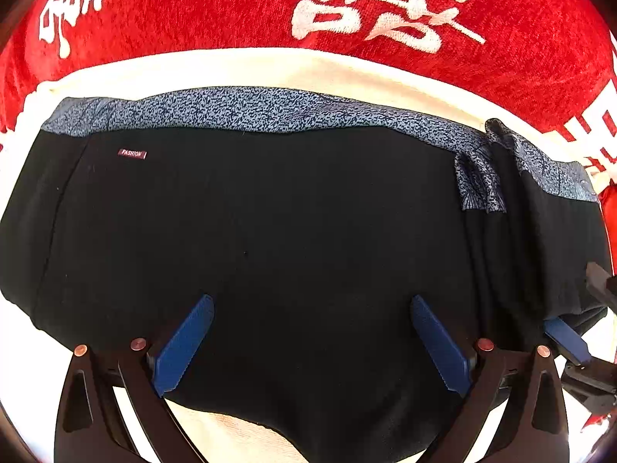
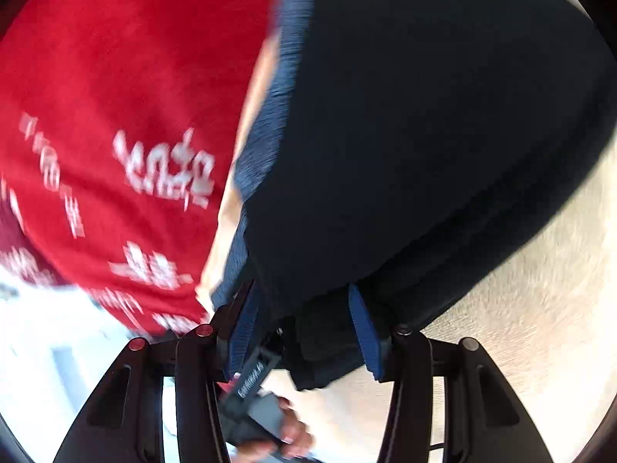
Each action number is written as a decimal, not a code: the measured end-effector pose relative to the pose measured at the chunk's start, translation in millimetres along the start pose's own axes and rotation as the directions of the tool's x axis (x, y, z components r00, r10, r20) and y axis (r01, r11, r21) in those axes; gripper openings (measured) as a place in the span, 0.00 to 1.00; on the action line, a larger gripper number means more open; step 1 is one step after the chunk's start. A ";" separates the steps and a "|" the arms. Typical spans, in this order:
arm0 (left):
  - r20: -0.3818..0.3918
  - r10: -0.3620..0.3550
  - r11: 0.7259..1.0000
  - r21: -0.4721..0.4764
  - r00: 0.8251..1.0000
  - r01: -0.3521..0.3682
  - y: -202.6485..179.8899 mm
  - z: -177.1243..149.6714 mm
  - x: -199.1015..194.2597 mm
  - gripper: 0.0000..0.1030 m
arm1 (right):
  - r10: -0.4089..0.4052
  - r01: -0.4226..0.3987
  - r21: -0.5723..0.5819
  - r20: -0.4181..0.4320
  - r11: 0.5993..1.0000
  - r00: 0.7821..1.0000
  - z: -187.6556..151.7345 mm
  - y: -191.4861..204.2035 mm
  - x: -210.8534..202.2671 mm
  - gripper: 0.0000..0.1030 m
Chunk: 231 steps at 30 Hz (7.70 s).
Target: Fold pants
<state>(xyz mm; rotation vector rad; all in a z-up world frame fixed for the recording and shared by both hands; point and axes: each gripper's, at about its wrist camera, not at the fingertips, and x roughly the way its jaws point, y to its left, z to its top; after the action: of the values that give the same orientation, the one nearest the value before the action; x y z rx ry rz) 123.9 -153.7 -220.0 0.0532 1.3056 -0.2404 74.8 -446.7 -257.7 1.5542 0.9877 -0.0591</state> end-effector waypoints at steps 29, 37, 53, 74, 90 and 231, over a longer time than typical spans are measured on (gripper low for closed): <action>0.062 0.020 0.996 0.082 0.998 -0.025 -23.3 23.1 -49.9 1.00 | -0.372 0.288 -0.619 -0.008 0.731 0.928 -39.6 74.8 -25.4 0.13; 0.023 -0.142 0.971 0.199 0.990 0.135 -111.6 31.8 -57.5 1.00 | -0.461 0.514 -0.526 0.242 0.677 0.854 39.2 75.2 -77.6 0.13; -0.084 0.077 0.991 0.117 0.994 -0.067 -95.4 3.6 -29.4 1.00 | -0.517 0.452 -0.644 0.100 0.618 0.850 20.9 63.9 -55.2 0.14; -0.281 0.067 0.968 0.251 0.957 0.005 -107.6 -75.7 -121.6 1.00 | -0.602 0.527 -0.630 0.115 0.571 0.790 -95.3 60.3 -134.6 0.98; -0.202 0.055 0.926 0.377 0.978 0.025 -10.8 -69.4 -173.7 1.00 | -0.632 0.633 -0.493 0.197 0.597 0.750 -180.3 91.7 -121.8 0.98; 0.244 0.201 0.974 0.053 0.949 -0.220 102.3 18.6 -50.0 0.39 | -0.539 0.196 -0.836 -0.136 0.513 0.831 -103.7 230.5 140.1 0.80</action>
<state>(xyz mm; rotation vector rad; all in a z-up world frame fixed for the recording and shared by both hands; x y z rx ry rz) 150.5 -50.1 -177.0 0.2250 1.0422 -0.1111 252.9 -262.0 -124.9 0.4726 1.4045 0.3676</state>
